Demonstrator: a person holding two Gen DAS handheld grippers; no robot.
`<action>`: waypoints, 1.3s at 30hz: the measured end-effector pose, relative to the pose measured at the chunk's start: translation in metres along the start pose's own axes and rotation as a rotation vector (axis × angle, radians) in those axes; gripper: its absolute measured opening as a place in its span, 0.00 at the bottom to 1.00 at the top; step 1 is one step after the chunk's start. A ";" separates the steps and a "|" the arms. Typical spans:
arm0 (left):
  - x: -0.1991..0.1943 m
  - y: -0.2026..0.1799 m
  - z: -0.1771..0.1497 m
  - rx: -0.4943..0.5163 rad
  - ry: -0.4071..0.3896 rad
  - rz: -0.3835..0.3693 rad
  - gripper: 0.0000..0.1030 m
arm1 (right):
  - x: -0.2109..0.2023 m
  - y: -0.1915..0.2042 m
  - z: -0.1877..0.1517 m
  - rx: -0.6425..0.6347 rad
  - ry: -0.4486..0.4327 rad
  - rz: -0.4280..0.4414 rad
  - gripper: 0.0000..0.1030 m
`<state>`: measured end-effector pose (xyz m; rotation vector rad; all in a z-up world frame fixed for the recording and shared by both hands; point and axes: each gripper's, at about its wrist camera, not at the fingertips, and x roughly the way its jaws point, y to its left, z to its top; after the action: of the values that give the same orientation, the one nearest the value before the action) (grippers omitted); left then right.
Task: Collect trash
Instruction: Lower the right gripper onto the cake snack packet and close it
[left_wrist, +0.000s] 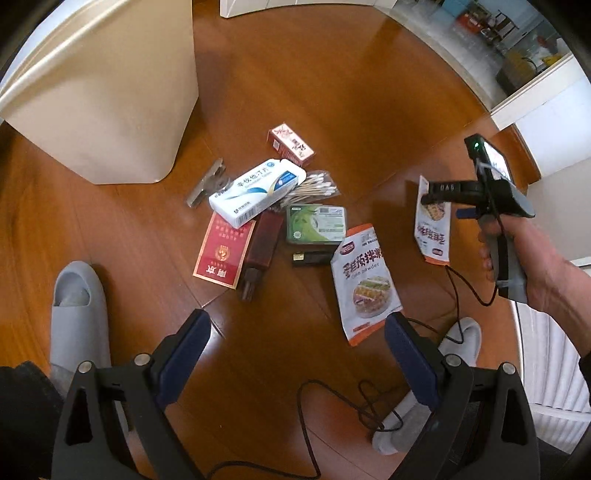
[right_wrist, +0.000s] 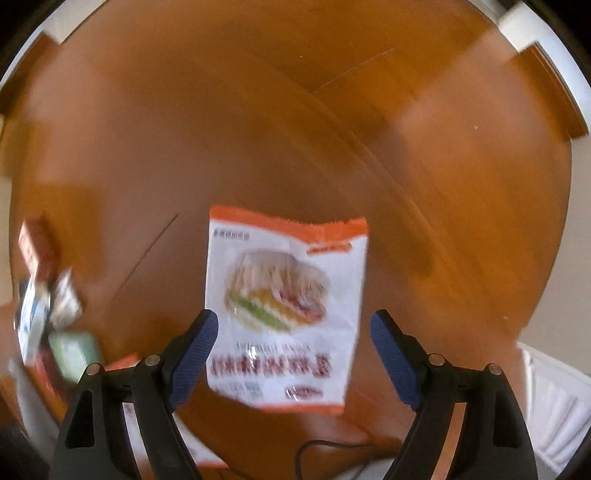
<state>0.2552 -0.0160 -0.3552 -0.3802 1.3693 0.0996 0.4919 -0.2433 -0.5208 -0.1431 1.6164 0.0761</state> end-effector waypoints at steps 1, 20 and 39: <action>0.002 0.000 0.000 0.003 -0.003 0.005 0.93 | 0.001 0.001 0.001 0.006 -0.013 0.018 0.84; 0.110 -0.050 0.011 0.017 0.058 -0.028 0.94 | 0.023 -0.015 -0.019 -0.057 -0.136 0.026 0.92; 0.200 -0.065 0.017 -0.651 0.192 -0.130 1.00 | 0.006 -0.082 -0.073 0.072 -0.311 0.337 0.25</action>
<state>0.3311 -0.1016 -0.5330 -1.0429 1.4759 0.4151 0.4308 -0.3352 -0.5193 0.1911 1.3167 0.2855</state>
